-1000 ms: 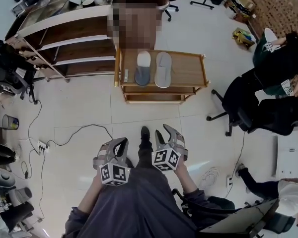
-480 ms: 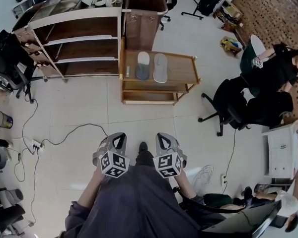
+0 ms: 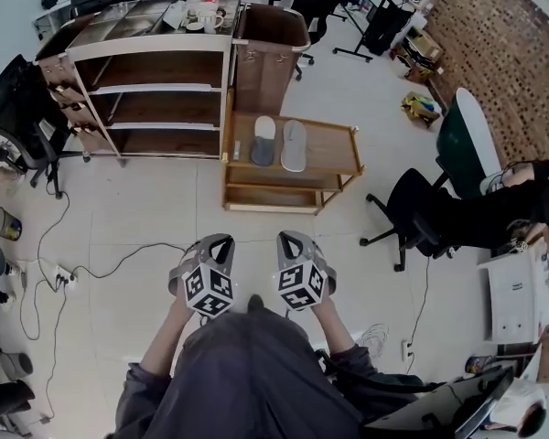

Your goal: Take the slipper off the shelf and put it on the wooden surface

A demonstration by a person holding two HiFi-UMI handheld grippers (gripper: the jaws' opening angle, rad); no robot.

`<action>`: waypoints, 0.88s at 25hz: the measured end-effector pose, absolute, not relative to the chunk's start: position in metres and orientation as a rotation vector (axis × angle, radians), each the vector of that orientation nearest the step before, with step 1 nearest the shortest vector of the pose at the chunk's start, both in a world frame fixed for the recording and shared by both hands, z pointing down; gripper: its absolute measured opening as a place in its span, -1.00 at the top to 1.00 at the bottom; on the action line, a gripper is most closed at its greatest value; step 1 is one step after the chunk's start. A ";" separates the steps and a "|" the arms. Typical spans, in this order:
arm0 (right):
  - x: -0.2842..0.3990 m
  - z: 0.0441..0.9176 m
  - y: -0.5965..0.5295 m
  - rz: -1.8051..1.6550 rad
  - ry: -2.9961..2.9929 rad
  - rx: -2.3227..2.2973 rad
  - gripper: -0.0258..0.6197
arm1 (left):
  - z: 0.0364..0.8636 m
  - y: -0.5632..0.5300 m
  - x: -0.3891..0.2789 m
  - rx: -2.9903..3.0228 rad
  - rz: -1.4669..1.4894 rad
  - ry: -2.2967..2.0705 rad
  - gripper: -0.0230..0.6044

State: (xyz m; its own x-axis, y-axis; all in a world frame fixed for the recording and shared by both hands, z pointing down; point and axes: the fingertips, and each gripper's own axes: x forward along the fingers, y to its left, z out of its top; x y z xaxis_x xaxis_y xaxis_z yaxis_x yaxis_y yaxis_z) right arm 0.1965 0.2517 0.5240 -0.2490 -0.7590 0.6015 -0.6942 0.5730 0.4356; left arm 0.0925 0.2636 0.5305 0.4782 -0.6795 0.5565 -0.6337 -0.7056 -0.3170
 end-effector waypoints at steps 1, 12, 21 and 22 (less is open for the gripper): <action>0.194 0.521 0.249 -0.108 -1.998 1.170 0.92 | 0.529 0.263 0.092 -2.631 -1.030 1.186 0.84; 0.186 0.530 0.253 -0.063 -2.026 1.150 0.92 | 0.541 0.281 0.111 -2.657 -0.984 1.219 0.86; 0.194 0.533 0.252 -0.033 -2.025 1.152 0.92 | 0.522 0.268 0.118 -2.607 -0.842 1.275 0.87; 0.195 0.533 0.251 -0.031 -2.025 1.153 0.92 | 0.518 0.267 0.119 -2.608 -0.800 1.278 0.87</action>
